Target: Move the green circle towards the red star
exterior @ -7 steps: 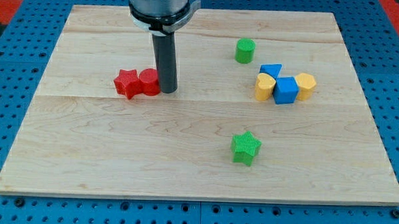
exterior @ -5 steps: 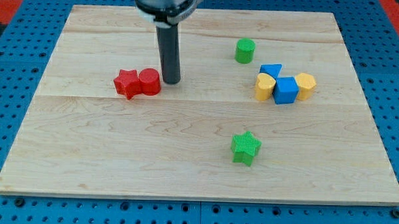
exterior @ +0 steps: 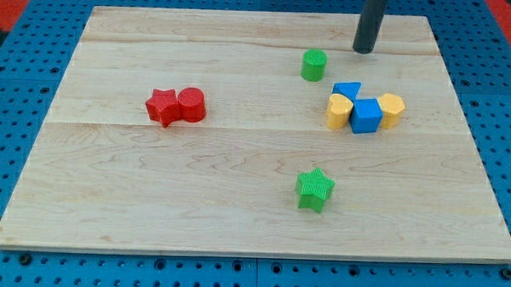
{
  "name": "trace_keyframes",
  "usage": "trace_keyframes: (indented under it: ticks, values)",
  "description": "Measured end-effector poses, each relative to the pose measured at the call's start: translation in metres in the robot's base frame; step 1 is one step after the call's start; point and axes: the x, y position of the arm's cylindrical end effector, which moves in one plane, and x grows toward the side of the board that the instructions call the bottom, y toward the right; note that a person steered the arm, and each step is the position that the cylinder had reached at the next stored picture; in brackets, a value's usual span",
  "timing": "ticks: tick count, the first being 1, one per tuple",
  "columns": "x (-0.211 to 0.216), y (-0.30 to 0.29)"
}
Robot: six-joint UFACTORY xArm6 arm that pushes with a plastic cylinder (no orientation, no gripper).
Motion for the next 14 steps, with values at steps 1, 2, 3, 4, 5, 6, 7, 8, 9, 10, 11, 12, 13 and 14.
trace_keyframes:
  ticks: [1, 2, 3, 4, 5, 6, 7, 8, 9, 10, 11, 12, 13, 14]
  values:
    - [0.022, -0.034]
    - [0.028, -0.042]
    - [0.025, -0.052]
    - [0.025, -0.077]
    - [0.026, -0.103]
    - [0.030, -0.130]
    - [0.055, -0.137]
    - [0.077, -0.155]
    - [0.077, -0.202]
    - [0.080, -0.206]
    - [0.083, -0.208]
    - [0.093, -0.223]
    - [0.093, -0.238]
    - [0.087, -0.240]
